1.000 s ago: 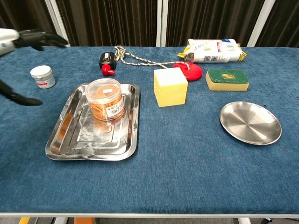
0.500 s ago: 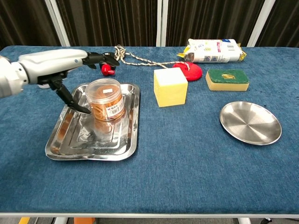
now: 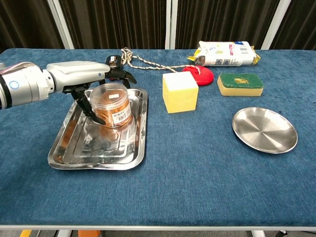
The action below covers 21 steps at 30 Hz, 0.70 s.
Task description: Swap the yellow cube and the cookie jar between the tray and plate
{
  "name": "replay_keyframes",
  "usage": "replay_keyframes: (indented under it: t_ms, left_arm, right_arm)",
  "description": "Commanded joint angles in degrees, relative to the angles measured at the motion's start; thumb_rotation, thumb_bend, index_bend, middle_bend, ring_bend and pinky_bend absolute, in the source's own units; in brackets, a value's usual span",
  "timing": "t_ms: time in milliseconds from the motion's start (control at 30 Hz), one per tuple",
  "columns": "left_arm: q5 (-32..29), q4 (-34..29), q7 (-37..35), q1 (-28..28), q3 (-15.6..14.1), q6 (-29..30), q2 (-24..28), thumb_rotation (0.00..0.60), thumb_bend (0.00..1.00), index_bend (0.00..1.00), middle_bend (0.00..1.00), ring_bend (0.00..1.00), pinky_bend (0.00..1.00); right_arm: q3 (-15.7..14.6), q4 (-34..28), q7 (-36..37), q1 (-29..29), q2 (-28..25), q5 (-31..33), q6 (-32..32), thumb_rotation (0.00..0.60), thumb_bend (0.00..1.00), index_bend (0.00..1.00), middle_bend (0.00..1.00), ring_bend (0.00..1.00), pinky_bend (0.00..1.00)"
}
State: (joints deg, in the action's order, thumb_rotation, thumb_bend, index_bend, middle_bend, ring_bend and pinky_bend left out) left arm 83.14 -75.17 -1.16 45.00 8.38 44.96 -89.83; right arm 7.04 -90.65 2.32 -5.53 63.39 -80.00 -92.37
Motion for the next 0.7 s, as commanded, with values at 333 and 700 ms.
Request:
replay_keyframes:
  t_ms: [333,700]
  left_arm:
    - [-0.01,0.82,0.59,0.20,-1.01,3.48,-0.98,0.600,0.13,0.34,0.36,0.26,0.51]
    - [5.65,-4.95,-3.40,2.12,-1.57,7.57,-0.05,0.600,0.14,0.39,0.40,0.30,0.54]
  right_arm:
    - [0.85,1.25,-0.01,0.02,0.84,0.69,2.32,0.600,0.00,0.00,0.00,0.00,0.00]
    - [2.23,0.48,0.12,0.45,-0.04,1.63,2.64,0.600,0.00,0.00,0.00,0.00,0.00]
